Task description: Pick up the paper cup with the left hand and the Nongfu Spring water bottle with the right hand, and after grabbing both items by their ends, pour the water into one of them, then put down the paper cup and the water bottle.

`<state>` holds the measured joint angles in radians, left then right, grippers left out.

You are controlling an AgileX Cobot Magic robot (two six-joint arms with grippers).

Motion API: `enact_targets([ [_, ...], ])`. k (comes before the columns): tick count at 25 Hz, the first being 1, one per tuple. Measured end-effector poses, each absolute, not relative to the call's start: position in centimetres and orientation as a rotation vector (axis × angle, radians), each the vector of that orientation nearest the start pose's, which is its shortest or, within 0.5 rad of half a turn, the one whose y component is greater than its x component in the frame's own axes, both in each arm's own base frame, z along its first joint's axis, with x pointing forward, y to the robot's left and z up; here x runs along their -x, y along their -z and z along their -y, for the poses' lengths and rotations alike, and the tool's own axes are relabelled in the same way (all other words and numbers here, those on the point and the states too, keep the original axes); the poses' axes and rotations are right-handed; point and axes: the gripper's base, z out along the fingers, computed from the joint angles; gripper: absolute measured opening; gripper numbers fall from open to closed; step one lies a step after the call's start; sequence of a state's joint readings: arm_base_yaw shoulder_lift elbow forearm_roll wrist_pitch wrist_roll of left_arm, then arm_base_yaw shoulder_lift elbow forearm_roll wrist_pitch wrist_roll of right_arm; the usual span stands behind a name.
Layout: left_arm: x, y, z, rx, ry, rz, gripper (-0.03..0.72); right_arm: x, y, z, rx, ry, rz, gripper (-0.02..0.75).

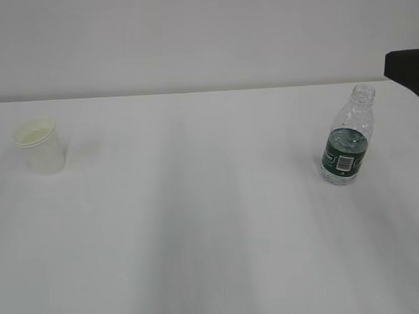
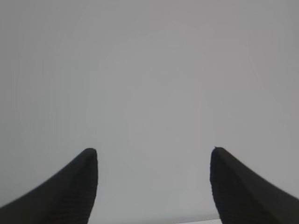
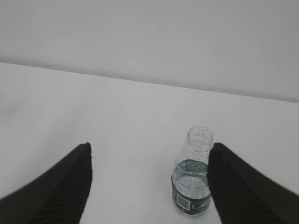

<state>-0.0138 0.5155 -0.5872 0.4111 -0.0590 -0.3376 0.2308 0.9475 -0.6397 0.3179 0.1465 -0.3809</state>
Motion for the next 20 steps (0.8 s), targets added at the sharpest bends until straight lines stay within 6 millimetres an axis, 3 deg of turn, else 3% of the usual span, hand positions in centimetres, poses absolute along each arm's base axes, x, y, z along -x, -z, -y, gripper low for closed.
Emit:
enact_targets([
  [9,-7.3,-38.6,-0.7,0.105,0.000,-1.524,0.536,-15.4,-32.5,-4.3,0.440,-0.106,-1.900,0.575],
  [20,-4.9,-37.7,0.9,-0.037,0.127,-1.800,0.534,-11.3,-32.6,-1.6,0.322,0.069,-2.024,0.571],
])
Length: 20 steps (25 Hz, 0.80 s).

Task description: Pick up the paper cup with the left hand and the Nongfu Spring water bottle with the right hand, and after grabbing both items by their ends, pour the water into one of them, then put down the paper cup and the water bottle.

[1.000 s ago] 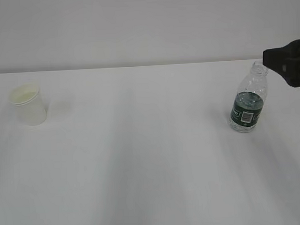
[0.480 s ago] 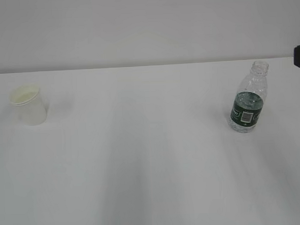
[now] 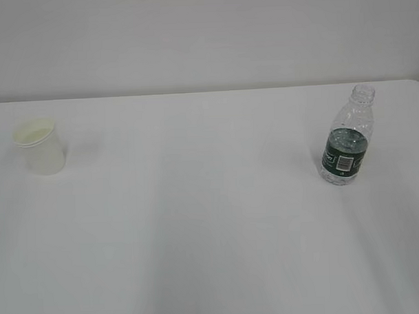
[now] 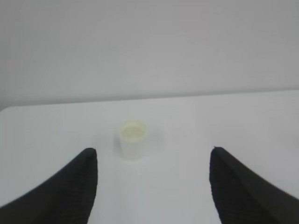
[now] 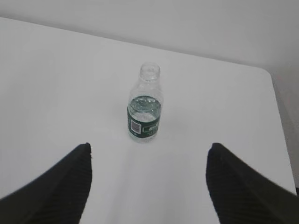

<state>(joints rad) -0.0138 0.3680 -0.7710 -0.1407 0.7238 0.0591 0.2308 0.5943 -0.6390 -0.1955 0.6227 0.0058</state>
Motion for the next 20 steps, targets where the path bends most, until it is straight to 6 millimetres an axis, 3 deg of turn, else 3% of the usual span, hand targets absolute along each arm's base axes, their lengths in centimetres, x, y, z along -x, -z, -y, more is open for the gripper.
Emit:
enact_targets([
  [11,-4.1,-36.1,1.6,-0.068,0.209,-2.010,0.534,-5.9,-32.4,0.4,0.228,0.116,-2.084,0.566],
  [20,-1.6,-36.0,1.6,-0.128,0.188,-1.972,0.534,-2.9,-31.2,1.3,0.191,0.139,-2.194,0.566],
])
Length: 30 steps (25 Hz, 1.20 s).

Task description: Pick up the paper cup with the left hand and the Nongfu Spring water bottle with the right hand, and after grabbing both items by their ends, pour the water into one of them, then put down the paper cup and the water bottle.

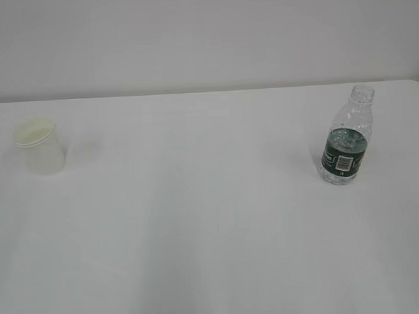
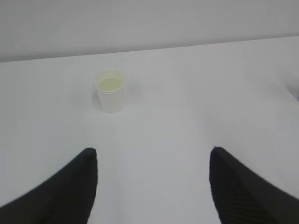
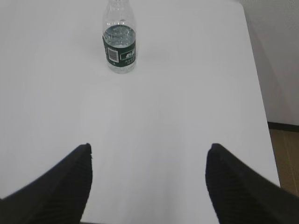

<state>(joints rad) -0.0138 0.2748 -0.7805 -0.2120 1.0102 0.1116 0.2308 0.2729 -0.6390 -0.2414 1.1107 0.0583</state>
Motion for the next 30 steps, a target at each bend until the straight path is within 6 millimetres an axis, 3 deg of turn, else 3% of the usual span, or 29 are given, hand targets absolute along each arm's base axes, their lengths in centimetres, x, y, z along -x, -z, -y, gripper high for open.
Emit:
enact_targets([
  [9,1.6,-35.8,1.0,-0.288,0.221,-1.862,0.533,-0.2,-30.2,1.5,0.167,0.056,-2.250,0.566],
  [16,3.3,-34.8,0.3,-0.341,0.198,-1.894,0.530,1.4,-30.0,1.7,0.154,0.025,-2.182,0.558],
  [30,3.2,-33.1,0.6,-0.370,0.233,-1.997,0.523,3.2,-29.7,2.1,0.140,0.003,-2.088,0.555],
])
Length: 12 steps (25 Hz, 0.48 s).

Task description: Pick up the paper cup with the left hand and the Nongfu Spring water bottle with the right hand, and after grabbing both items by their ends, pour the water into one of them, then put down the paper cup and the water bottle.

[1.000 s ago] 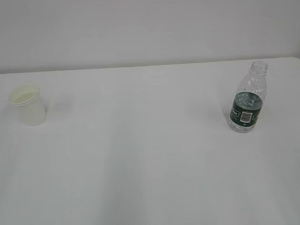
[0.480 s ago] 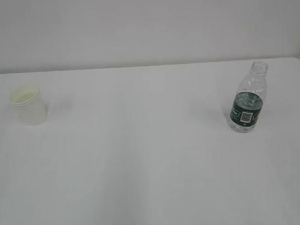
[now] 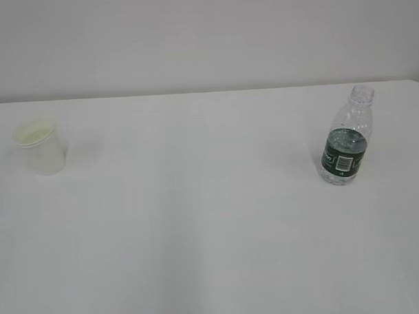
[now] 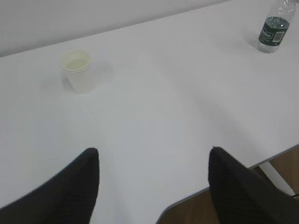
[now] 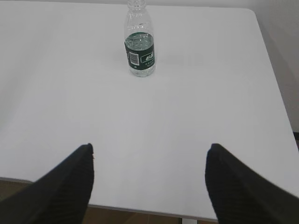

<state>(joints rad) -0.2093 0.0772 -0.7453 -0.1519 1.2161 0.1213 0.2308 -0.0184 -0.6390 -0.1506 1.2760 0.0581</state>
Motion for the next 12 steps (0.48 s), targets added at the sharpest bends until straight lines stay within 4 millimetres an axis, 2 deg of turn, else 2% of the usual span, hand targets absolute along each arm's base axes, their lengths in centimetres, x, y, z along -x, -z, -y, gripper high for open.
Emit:
enact_targets([
  [4,2.0,-31.7,0.9,-0.364,0.240,-2.022,0.517,3.0,-29.4,2.0,0.143,0.000,-2.100,0.555],
  [9,0.6,-29.8,1.2,-0.352,0.241,-2.041,0.515,2.2,-27.6,1.7,0.159,-0.006,-2.175,0.555],
  [12,0.3,-29.2,1.2,-0.352,0.241,-2.059,0.515,2.2,-27.5,1.6,0.160,-0.013,-2.177,0.555],
])
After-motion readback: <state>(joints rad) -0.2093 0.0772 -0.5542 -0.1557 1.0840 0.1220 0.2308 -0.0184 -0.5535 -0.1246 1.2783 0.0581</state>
